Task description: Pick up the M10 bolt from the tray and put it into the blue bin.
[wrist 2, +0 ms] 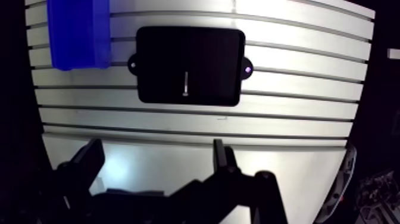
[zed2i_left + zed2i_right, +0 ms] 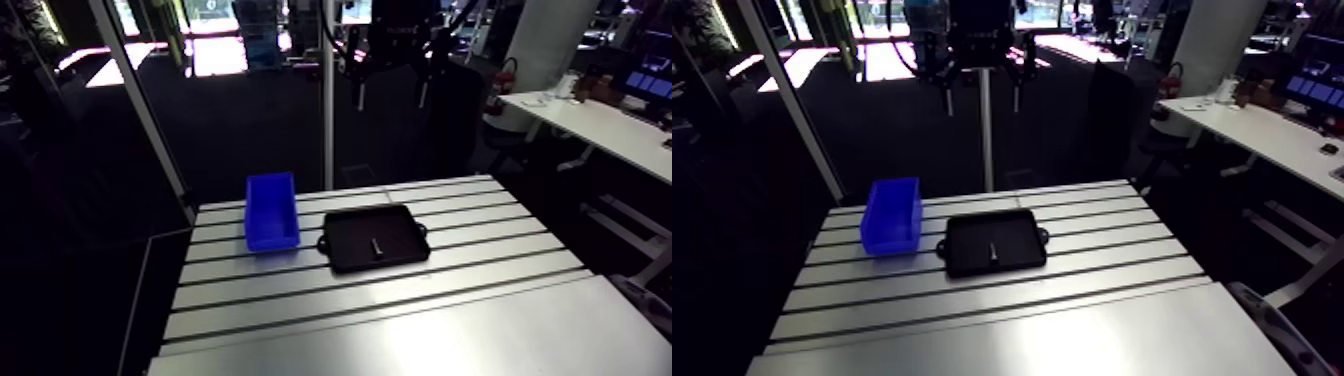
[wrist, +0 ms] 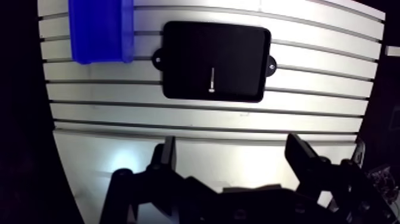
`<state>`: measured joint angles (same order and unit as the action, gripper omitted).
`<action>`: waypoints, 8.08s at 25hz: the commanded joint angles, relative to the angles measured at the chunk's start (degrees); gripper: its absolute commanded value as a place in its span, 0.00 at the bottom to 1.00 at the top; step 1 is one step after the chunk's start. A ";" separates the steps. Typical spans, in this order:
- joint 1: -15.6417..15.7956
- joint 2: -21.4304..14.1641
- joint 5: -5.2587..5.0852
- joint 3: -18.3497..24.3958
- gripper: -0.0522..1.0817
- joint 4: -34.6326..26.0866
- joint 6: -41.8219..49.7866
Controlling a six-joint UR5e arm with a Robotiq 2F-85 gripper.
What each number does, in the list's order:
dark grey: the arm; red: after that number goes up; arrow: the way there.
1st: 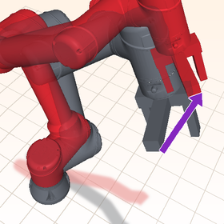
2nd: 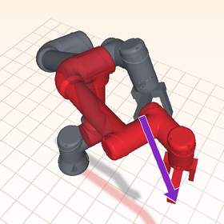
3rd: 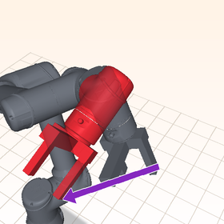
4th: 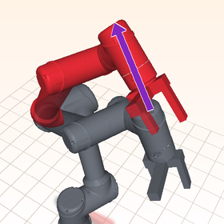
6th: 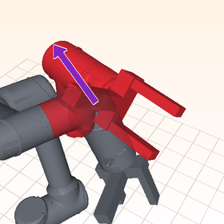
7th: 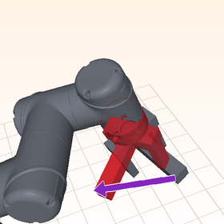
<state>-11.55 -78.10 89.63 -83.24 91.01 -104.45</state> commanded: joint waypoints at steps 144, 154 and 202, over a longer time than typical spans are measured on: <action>-0.58 12.05 0.94 -26.58 0.63 35.60 3.16; -0.58 12.05 1.02 -26.76 0.69 35.69 3.16; 2.76 3.53 0.41 -14.10 0.96 20.04 -12.93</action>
<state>-10.73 -73.03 90.39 -101.68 118.34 -109.78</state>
